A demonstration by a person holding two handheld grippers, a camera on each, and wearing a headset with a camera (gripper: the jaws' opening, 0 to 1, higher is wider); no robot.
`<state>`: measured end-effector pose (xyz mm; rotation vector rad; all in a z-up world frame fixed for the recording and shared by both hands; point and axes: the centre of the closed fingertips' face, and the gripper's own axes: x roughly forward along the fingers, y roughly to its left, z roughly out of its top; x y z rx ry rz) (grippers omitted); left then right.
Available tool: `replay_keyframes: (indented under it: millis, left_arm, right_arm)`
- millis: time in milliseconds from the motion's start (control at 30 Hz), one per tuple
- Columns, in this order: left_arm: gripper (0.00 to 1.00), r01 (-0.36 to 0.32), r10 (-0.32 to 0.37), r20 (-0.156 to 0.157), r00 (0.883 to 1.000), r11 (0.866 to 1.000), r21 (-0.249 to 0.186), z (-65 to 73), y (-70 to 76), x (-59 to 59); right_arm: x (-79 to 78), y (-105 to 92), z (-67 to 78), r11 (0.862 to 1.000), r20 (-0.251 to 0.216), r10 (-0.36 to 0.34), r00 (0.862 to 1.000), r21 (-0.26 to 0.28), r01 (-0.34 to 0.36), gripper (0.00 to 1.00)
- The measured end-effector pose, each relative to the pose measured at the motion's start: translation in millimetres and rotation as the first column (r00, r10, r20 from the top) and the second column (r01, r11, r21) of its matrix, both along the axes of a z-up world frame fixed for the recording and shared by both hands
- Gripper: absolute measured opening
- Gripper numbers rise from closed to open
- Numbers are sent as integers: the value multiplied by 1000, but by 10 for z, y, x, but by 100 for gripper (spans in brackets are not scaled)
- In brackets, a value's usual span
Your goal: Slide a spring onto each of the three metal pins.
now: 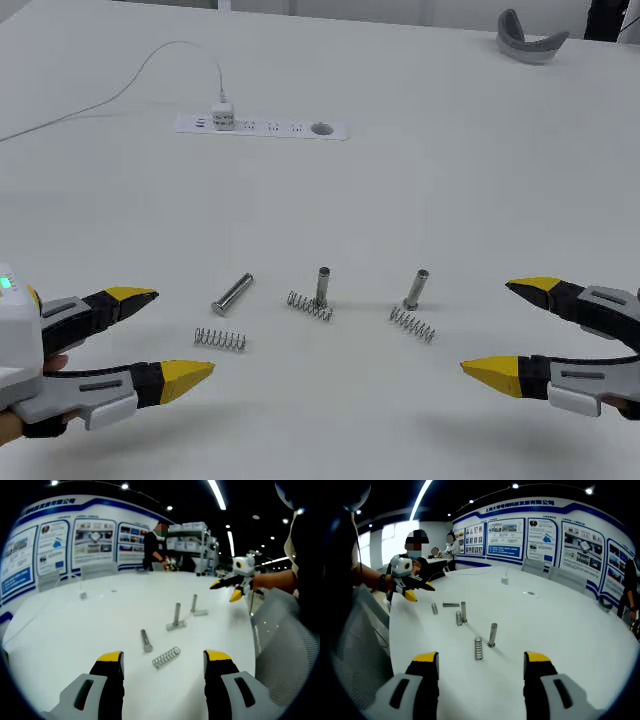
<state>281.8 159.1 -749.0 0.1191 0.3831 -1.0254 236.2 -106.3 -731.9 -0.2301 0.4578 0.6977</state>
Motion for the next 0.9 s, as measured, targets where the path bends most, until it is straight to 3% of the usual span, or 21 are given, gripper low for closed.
replay_keyframes:
  millis: [900]
  left_arm:
    - [63, 3, -3, 6, 1000, 1000, -7, 35, -37, 50]
  right_arm:
    - [-20, -5, -33, 1000, -16, -16, 1000, 1, 16, 69]
